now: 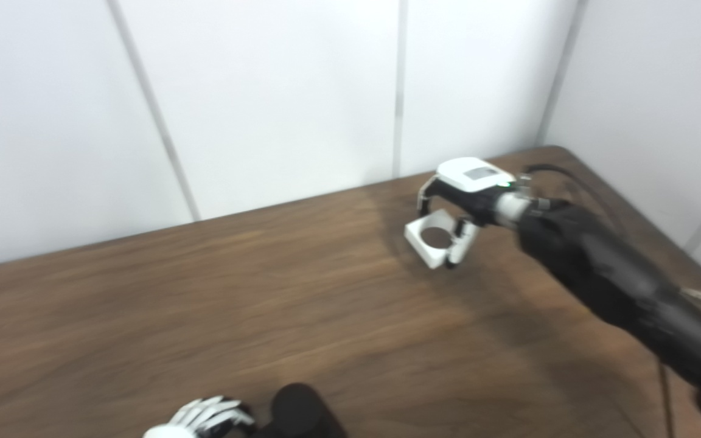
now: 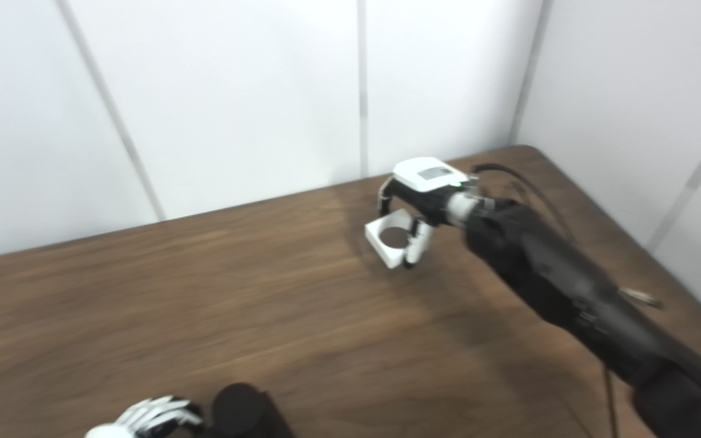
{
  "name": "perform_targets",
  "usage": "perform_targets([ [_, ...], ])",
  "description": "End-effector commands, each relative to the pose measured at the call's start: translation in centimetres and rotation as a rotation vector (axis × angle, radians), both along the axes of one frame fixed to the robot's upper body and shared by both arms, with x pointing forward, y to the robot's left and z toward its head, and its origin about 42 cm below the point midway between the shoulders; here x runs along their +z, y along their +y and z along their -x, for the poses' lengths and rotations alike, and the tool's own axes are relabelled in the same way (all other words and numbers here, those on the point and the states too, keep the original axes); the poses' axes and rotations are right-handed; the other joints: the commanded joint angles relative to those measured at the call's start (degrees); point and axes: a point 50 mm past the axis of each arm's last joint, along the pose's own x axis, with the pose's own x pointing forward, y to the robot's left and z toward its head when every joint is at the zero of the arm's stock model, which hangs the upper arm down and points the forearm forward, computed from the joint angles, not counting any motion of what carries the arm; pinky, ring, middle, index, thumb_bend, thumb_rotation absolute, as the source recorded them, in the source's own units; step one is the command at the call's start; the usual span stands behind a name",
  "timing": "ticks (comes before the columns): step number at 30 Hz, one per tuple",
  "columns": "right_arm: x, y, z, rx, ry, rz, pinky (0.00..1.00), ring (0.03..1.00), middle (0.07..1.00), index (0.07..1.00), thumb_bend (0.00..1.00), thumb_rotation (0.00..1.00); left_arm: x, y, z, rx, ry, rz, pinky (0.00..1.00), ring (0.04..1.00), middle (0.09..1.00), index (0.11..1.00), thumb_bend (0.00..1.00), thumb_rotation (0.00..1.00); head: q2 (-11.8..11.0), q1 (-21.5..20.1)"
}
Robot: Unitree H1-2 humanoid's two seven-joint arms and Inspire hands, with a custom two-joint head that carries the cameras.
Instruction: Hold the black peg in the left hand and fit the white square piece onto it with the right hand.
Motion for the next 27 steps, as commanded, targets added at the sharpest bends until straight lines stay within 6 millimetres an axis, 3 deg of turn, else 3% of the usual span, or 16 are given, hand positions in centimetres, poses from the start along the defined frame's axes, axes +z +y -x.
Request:
perform_targets([
  [1, 3.3, 1.0, 1.3, 0.064, -0.079, 0.01, 0.85, 0.888, 0.779, 0.485, 0.52, 0.13, 0.5, -0.8, -0.3, -0.011, 0.002, -0.03, 0.79, 0.78, 0.726, 0.487, 0.52, 0.05, 0.78, 1.03],
  [4, 4.6, 3.4, 3.9, 0.16, -0.088, -0.008, 0.87, 0.89, 0.775, 0.485, 0.52, 0.13, 0.7, -1.4, -0.6, -0.011, -0.004, -0.039, 0.78, 0.774, 0.722, 0.486, 0.52, 0.05, 2.18, 2.55],
  [14, 6.1, 8.9, 9.0, 0.373, -0.048, -0.068, 0.86, 0.885, 0.762, 0.483, 0.52, 0.13, 1.3, -2.6, -1.3, -0.008, -0.014, -0.053, 0.78, 0.782, 0.724, 0.486, 0.52, 0.05, 6.4, 6.23],
  [20, 6.5, 11.5, 11.2, 0.469, -0.038, -0.107, 0.85, 0.864, 0.748, 0.482, 0.52, 0.13, 1.4, -2.9, -1.4, -0.005, -0.01, -0.064, 0.79, 0.788, 0.727, 0.487, 0.52, 0.05, 7.27, 6.39],
  [27, 6.6, 13.7, 12.4, 0.541, 0.001, -0.118, 0.86, 0.867, 0.75, 0.482, 0.52, 0.13, 1.6, -3.0, -1.4, -0.008, -0.017, -0.062, 0.79, 0.782, 0.724, 0.486, 0.52, 0.05, 7.76, 6.77],
])
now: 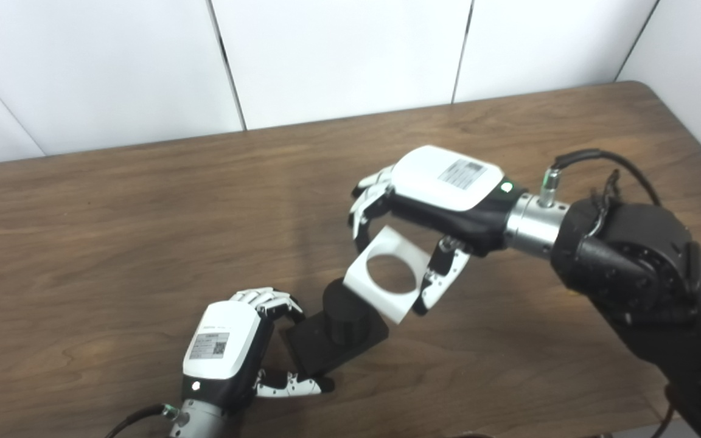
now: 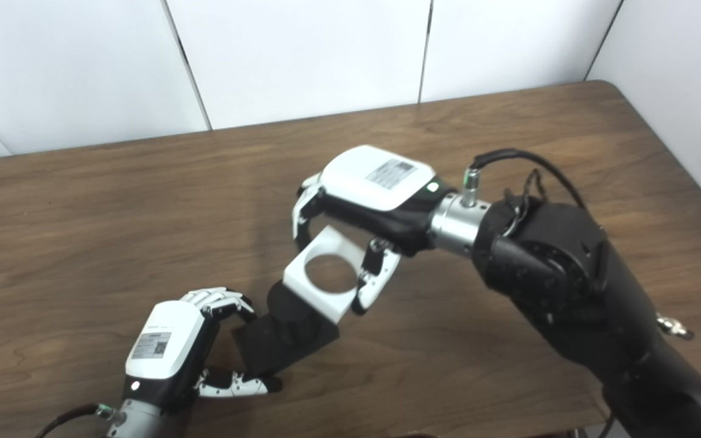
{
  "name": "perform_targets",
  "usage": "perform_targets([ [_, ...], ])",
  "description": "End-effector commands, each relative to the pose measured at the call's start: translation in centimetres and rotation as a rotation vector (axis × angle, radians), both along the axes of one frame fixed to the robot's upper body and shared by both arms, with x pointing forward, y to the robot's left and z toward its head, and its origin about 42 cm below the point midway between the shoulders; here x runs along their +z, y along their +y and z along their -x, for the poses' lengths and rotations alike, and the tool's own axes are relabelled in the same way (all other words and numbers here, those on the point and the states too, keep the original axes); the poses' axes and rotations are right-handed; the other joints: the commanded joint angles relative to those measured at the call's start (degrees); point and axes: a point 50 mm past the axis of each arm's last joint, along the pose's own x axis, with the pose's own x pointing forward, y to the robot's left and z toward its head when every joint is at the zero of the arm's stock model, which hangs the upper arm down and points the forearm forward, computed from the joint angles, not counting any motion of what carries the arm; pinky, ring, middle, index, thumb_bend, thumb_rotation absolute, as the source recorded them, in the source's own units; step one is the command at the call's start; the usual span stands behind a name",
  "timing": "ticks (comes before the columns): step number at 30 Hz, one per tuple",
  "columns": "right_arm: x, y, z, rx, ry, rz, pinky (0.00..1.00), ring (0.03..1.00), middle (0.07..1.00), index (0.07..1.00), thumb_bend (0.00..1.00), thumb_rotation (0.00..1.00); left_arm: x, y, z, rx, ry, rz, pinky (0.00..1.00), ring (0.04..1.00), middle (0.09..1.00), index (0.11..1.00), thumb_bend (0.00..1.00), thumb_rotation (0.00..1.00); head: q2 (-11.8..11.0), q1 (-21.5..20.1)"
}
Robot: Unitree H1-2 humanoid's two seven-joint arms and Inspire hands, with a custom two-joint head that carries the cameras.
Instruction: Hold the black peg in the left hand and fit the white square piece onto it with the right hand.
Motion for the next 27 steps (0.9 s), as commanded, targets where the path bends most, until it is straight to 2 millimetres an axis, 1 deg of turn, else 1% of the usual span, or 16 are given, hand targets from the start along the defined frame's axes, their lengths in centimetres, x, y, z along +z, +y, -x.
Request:
perform_targets([
  [1, 1.5, 0.4, 0.1, 0.012, -0.072, -0.01, 0.86, 0.868, 0.749, 0.482, 0.52, 0.13, 0.6, -0.4, -0.2, -0.018, -0.026, -0.009, 0.79, 0.782, 0.724, 0.486, 0.52, 0.05, 0.02, 0.0],
  [6, 0.6, 0.9, -0.2, 0.023, -0.055, -0.015, 0.84, 0.864, 0.741, 0.482, 0.52, 0.13, 0.7, -0.5, -0.2, -0.02, -0.029, -0.005, 0.78, 0.779, 0.721, 0.486, 0.52, 0.05, 0.08, 0.11],
  [9, 0.0, 1.0, -0.3, 0.012, -0.025, -0.031, 0.87, 0.87, 0.748, 0.482, 0.52, 0.13, 0.7, -0.5, -0.2, -0.019, -0.027, -0.003, 0.78, 0.78, 0.723, 0.486, 0.52, 0.05, 0.1, 0.27],
  [17, -1.6, 1.6, -0.9, 0.024, -0.026, -0.011, 0.88, 0.873, 0.749, 0.482, 0.52, 0.13, 0.8, -0.7, -0.2, -0.018, -0.023, -0.011, 0.78, 0.782, 0.725, 0.486, 0.52, 0.05, 0.08, 0.53],
  [27, -2.6, 2.0, -1.7, 0.033, -0.031, -0.036, 0.89, 0.879, 0.751, 0.482, 0.52, 0.13, 0.9, -1.0, -0.2, -0.019, -0.024, -0.006, 0.78, 0.782, 0.726, 0.486, 0.52, 0.05, -0.15, 1.03],
])
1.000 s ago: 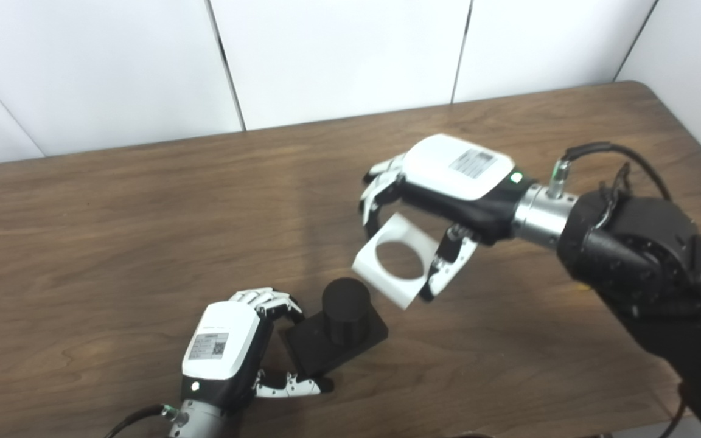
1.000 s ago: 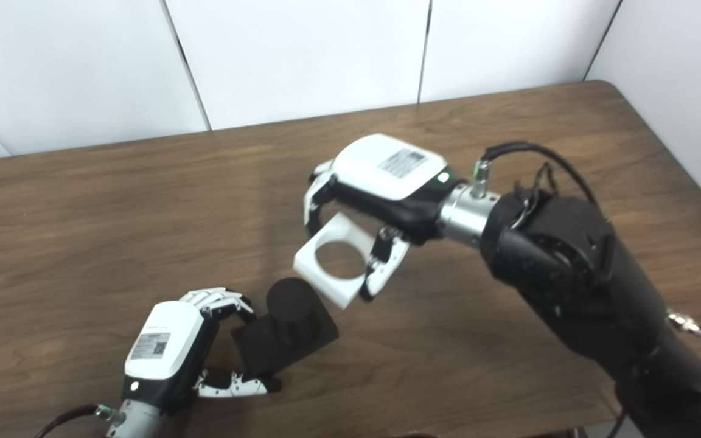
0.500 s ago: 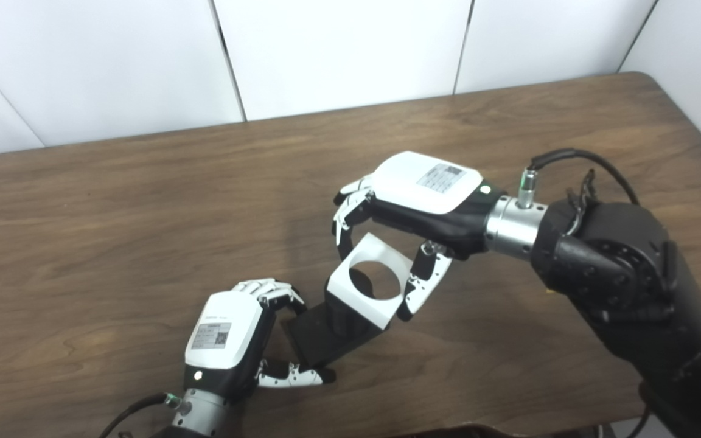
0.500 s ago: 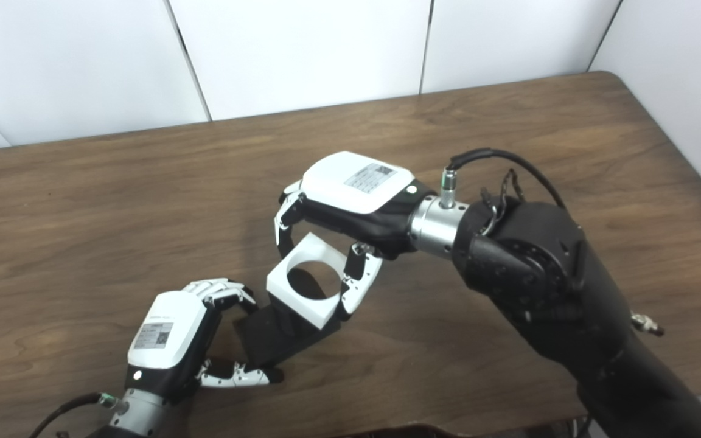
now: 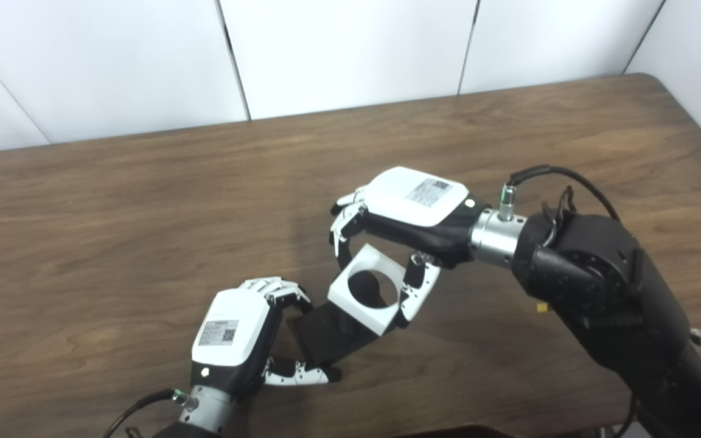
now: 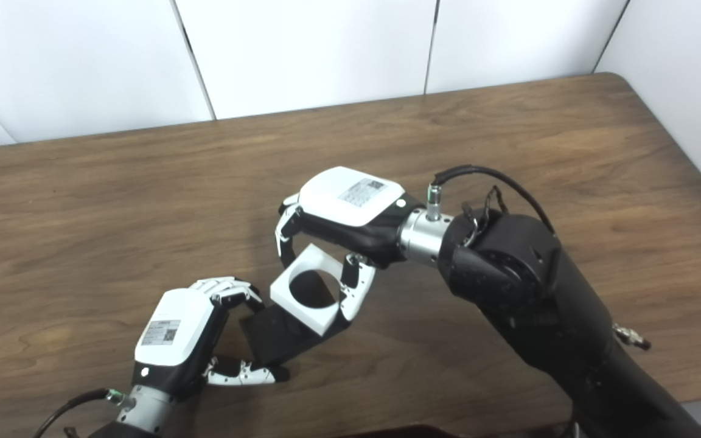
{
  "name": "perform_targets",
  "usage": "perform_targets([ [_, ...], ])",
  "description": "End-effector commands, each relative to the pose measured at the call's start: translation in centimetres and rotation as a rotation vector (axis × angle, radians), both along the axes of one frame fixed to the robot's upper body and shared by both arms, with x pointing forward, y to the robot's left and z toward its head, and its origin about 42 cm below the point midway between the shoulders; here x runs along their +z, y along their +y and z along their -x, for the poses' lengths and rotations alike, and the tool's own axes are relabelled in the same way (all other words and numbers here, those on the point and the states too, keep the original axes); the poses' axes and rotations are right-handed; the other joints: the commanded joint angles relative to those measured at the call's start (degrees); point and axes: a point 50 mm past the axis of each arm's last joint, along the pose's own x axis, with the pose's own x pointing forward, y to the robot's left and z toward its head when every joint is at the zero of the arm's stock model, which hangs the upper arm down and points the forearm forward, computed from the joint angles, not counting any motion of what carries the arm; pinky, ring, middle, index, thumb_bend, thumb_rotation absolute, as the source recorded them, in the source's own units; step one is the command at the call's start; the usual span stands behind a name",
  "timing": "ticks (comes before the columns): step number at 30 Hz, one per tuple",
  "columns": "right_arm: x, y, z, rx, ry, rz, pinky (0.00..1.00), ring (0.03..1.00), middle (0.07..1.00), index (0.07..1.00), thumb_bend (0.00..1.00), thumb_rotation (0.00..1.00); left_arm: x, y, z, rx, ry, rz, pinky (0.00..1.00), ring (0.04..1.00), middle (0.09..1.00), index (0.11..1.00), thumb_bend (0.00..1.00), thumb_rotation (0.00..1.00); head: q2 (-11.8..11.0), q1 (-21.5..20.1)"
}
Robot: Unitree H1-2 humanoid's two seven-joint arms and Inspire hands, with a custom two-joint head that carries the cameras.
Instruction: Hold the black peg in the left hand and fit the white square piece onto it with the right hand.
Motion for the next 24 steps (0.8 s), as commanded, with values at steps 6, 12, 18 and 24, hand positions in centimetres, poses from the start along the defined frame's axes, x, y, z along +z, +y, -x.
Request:
perform_targets([
  [6, 0.5, 0.2, -0.5, 0.026, -0.092, -0.035, 0.89, 0.879, 0.753, 0.482, 0.52, 0.13, 0.6, -0.6, -0.2, -0.016, -0.029, -0.002, 0.78, 0.783, 0.727, 0.487, 0.52, 0.05, -0.06, 0.33],
  [12, 0.2, 0.5, -0.6, 0.028, -0.088, -0.043, 0.89, 0.882, 0.754, 0.482, 0.52, 0.13, 0.5, -0.8, -0.2, -0.019, -0.027, 0.0, 0.78, 0.783, 0.727, 0.486, 0.52, 0.05, -0.26, 0.67],
  [18, -0.3, 0.9, -0.4, 0.032, -0.087, -0.05, 0.89, 0.875, 0.751, 0.482, 0.52, 0.13, 0.6, -1.0, -0.1, -0.018, -0.027, -0.004, 0.79, 0.786, 0.728, 0.486, 0.52, 0.05, -0.12, 0.9],
  [24, -0.6, 1.2, -0.4, 0.035, -0.084, -0.05, 0.89, 0.876, 0.751, 0.482, 0.52, 0.13, 0.7, -1.1, -0.1, -0.016, -0.024, -0.002, 0.79, 0.789, 0.729, 0.486, 0.52, 0.05, 0.06, 0.91],
])
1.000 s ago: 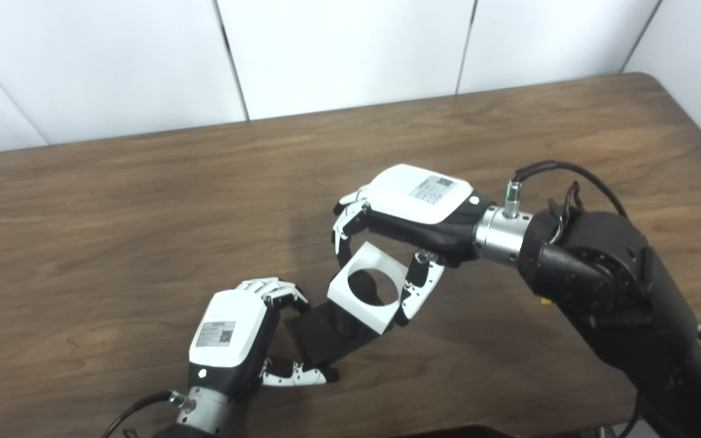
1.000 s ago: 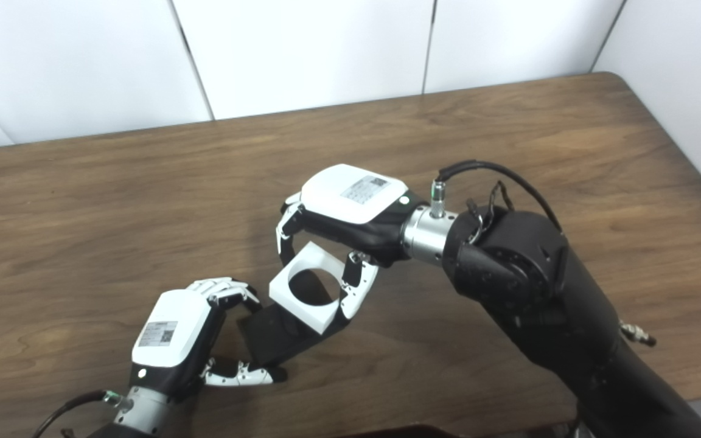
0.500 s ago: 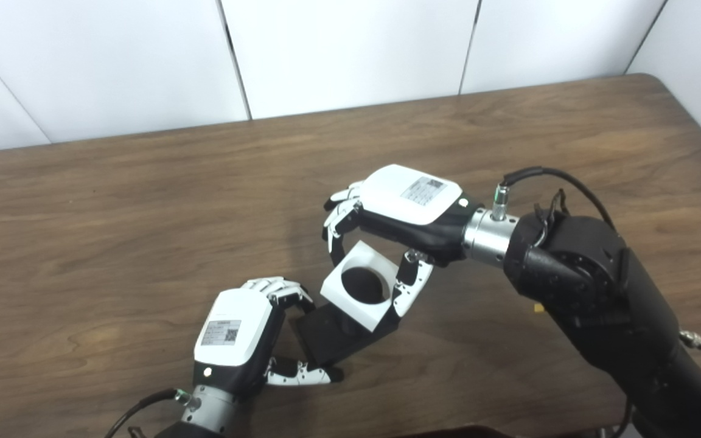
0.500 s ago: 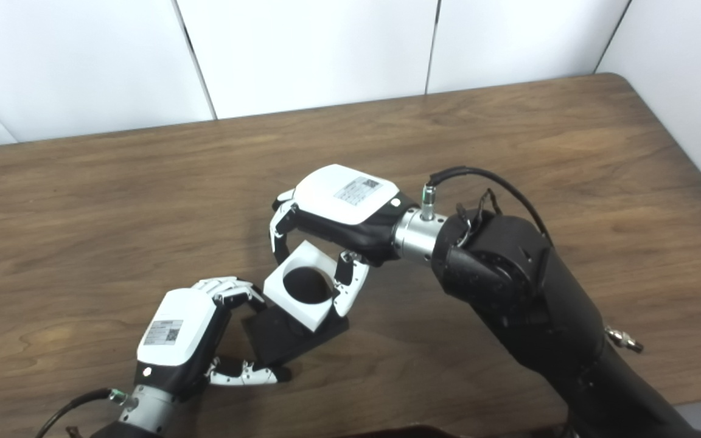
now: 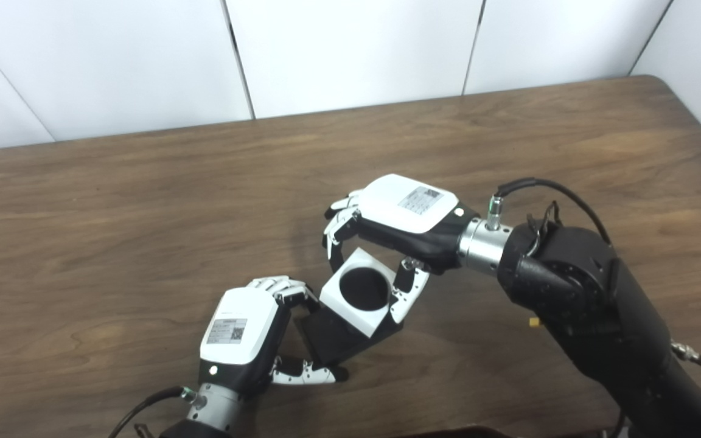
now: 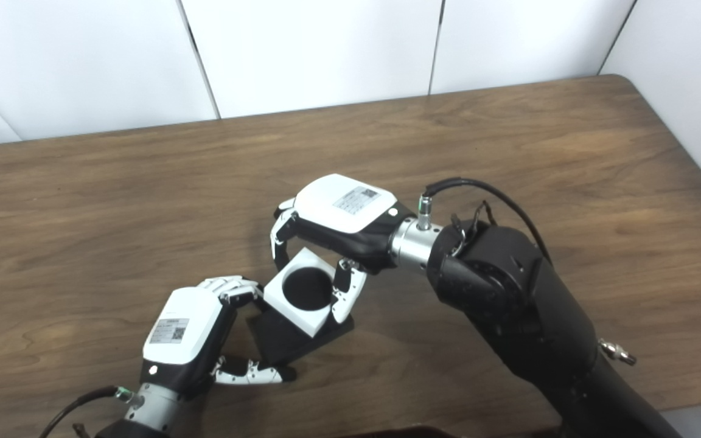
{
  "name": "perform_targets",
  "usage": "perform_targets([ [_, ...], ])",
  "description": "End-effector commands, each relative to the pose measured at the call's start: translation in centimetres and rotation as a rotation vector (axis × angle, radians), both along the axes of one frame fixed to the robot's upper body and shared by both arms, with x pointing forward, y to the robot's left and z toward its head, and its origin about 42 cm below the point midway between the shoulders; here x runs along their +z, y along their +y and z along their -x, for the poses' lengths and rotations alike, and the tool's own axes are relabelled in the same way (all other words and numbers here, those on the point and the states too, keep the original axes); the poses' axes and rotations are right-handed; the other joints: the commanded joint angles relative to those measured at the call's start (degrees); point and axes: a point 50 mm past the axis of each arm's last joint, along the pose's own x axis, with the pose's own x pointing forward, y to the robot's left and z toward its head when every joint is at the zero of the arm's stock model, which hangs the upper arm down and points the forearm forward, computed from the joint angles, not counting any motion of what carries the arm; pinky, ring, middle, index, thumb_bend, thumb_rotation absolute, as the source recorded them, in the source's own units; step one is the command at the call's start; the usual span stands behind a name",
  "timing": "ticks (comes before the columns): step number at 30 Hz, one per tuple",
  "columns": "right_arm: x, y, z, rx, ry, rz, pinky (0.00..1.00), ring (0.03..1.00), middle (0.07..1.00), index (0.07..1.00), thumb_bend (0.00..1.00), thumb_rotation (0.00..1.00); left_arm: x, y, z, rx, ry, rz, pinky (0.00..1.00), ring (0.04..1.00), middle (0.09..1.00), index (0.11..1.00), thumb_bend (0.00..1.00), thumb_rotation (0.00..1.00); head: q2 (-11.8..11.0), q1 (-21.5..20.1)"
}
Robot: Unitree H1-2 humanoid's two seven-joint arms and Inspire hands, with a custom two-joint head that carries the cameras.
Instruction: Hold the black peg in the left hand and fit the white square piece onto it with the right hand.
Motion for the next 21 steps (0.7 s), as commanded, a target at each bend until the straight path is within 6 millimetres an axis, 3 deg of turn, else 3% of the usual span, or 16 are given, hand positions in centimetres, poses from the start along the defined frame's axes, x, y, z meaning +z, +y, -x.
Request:
perform_targets([
  [1, 1.1, 0.6, -0.1, 0.029, -0.079, -0.033, 0.89, 0.876, 0.751, 0.482, 0.52, 0.13, 0.7, -0.5, -0.2, -0.018, -0.027, 0.002, 0.79, 0.789, 0.729, 0.486, 0.52, 0.05, 0.07, -0.02],
  [10, 0.9, 0.7, -0.1, 0.021, -0.05, 0.035, 0.9, 0.883, 0.757, 0.488, 0.53, 0.14, 0.7, -0.7, -0.2, -0.018, -0.03, 0.003, 0.79, 0.789, 0.726, 0.486, 0.52, 0.05, 0.03, 0.09],
  [11, 1.0, 0.6, -0.1, 0.016, -0.038, 0.062, 0.91, 0.9, 0.777, 0.564, 0.75, 0.2, 0.7, -0.7, -0.2, -0.019, -0.031, 0.001, 0.78, 0.788, 0.725, 0.486, 0.52, 0.05, 0.03, 0.09],
  [14, 1.2, 0.5, -0.2, -0.01, 0.011, 0.143, 0.97, 0.954, 0.849, 0.696, 0.94, 0.35, 0.7, -0.7, -0.2, -0.019, -0.033, 0.0, 0.78, 0.786, 0.724, 0.486, 0.52, 0.05, 0.03, 0.05],
  [21, 2.1, 0.2, 0.0, -0.052, 0.055, 0.189, 1.0, 1.0, 0.955, 0.869, 1.0, 0.56, 0.8, -0.5, -0.2, -0.02, -0.028, 0.0, 0.79, 0.788, 0.725, 0.486, 0.52, 0.05, 0.09, -0.04],
])
